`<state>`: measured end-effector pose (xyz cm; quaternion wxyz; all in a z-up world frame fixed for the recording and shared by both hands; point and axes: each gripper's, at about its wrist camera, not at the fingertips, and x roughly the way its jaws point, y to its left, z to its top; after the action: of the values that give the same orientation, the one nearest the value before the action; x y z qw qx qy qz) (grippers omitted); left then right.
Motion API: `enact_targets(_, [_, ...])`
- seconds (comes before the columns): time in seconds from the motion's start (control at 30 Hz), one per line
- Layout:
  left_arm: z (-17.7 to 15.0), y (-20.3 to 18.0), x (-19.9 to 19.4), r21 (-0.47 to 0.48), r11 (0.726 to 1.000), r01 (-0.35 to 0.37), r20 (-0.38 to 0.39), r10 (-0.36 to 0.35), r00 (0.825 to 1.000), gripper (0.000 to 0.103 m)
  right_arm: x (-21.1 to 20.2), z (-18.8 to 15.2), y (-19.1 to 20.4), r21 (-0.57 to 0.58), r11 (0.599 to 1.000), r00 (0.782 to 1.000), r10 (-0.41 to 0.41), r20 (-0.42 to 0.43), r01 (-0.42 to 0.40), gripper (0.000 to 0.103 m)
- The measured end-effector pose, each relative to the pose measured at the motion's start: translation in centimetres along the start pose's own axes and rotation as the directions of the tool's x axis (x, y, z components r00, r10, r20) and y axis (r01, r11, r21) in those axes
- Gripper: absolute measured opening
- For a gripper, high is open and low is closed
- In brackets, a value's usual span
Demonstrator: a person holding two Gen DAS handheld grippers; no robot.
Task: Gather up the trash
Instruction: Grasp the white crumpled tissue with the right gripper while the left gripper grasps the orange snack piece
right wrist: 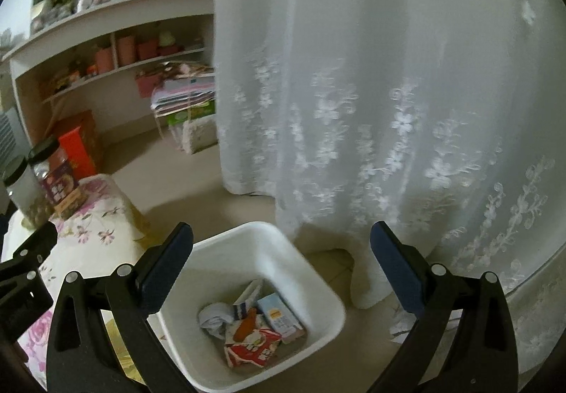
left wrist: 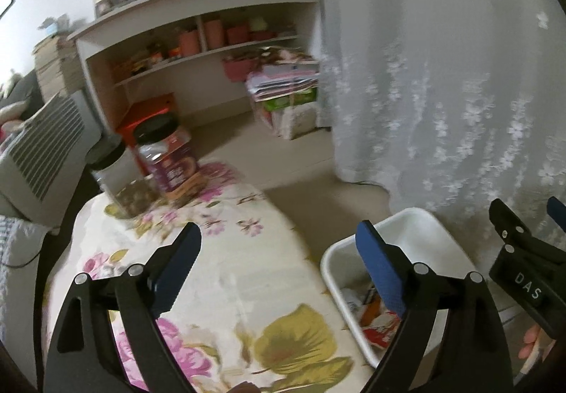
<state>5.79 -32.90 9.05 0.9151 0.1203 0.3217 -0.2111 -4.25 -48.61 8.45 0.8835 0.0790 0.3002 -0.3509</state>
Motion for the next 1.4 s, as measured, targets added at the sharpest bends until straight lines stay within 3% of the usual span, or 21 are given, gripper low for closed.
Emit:
enact_targets(0.37, [-3.6,8.8,2.0,-0.059,0.99,-0.129,-0.099,0.123,0.987,0.089,0.4,-1.4,9.6,-0.132,0.98,0.988,0.137,-0.076,-0.146,0.096])
enact_targets(0.57, [-6.2,14.6,4.2,-0.064,0.971,-0.232,-0.195,0.216,0.957,0.089,0.9,-2.3,13.7,-0.166,0.962,0.971,0.193,-0.138,-0.215,0.096])
enact_targets(0.73, [-8.6,19.9,6.5,-0.104,0.948,-0.301,-0.297,0.259,0.919,0.089,1.3,-3.2,17.1,-0.194,0.948,0.959,0.218,-0.181,-0.252,0.096])
enact_targets(1.1, [-12.2,29.9,10.2,-0.263,0.882,-0.391,-0.442,0.251,0.861,0.089,2.3,-5.0,24.3,-0.267,0.904,0.93,0.268,-0.253,-0.333,0.096])
enact_targets(1.3, [-12.7,32.2,12.4,-0.353,0.856,-0.377,-0.473,0.185,0.862,0.084,3.1,-5.9,27.4,-0.298,0.88,0.912,0.286,-0.293,-0.371,0.096])
enact_targets(1.4, [-12.8,32.3,13.7,-0.359,0.864,-0.353,-0.48,0.154,0.863,0.073,3.7,-6.3,28.6,-0.316,0.868,0.906,0.286,-0.312,-0.383,0.096])
